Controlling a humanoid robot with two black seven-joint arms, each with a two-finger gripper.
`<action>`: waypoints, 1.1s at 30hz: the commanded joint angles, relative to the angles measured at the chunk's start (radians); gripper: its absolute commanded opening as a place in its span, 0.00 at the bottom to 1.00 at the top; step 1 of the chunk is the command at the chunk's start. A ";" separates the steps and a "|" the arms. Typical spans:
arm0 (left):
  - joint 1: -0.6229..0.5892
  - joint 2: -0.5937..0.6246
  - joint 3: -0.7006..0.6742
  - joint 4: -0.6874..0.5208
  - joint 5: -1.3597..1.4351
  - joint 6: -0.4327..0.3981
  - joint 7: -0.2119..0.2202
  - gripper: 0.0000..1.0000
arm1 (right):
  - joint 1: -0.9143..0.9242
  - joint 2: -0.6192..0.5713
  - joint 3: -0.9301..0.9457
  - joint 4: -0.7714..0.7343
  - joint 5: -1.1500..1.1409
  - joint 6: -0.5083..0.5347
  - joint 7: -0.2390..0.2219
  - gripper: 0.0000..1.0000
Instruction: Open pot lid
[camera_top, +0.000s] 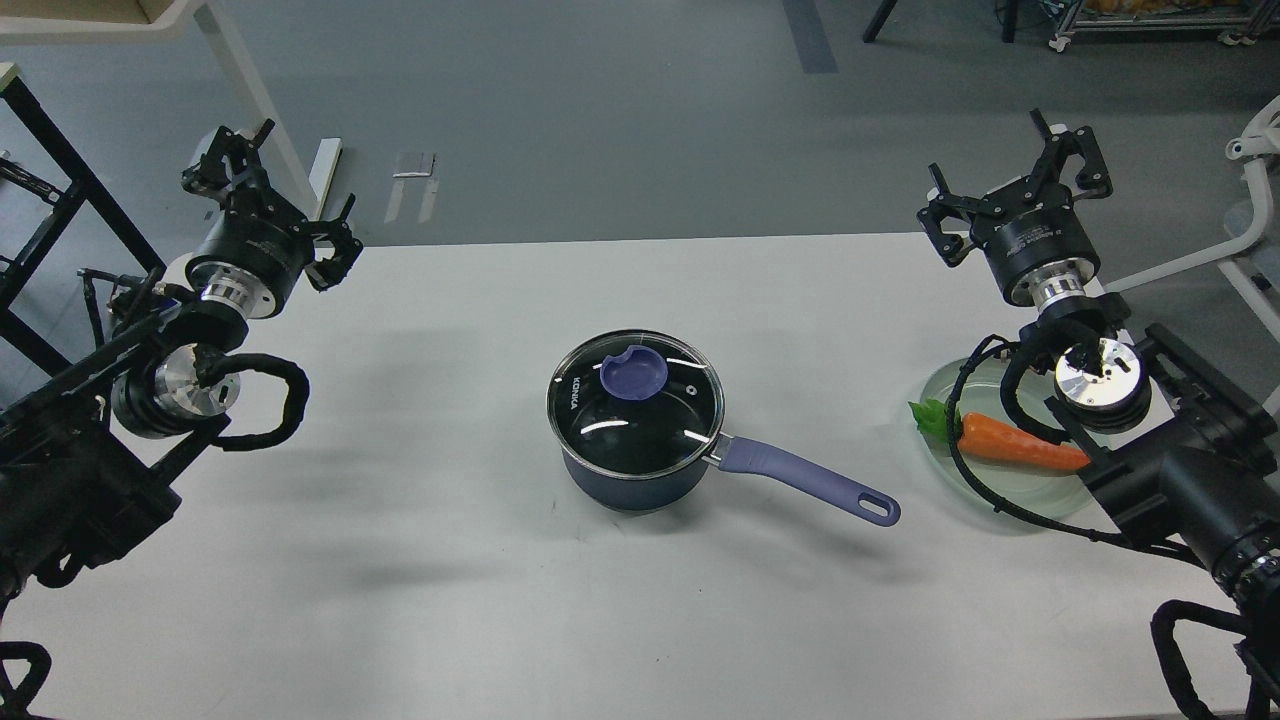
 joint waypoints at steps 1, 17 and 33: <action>0.001 0.005 0.000 -0.004 0.000 0.008 -0.001 1.00 | 0.004 -0.001 -0.007 0.001 -0.002 -0.006 -0.005 1.00; 0.008 0.075 0.008 -0.073 -0.002 0.008 0.006 0.99 | 0.156 -0.414 -0.415 0.228 -0.005 -0.017 -0.006 1.00; -0.035 0.063 0.071 -0.076 0.300 0.012 0.011 0.99 | 0.719 -0.557 -1.075 0.604 -0.598 -0.090 0.000 1.00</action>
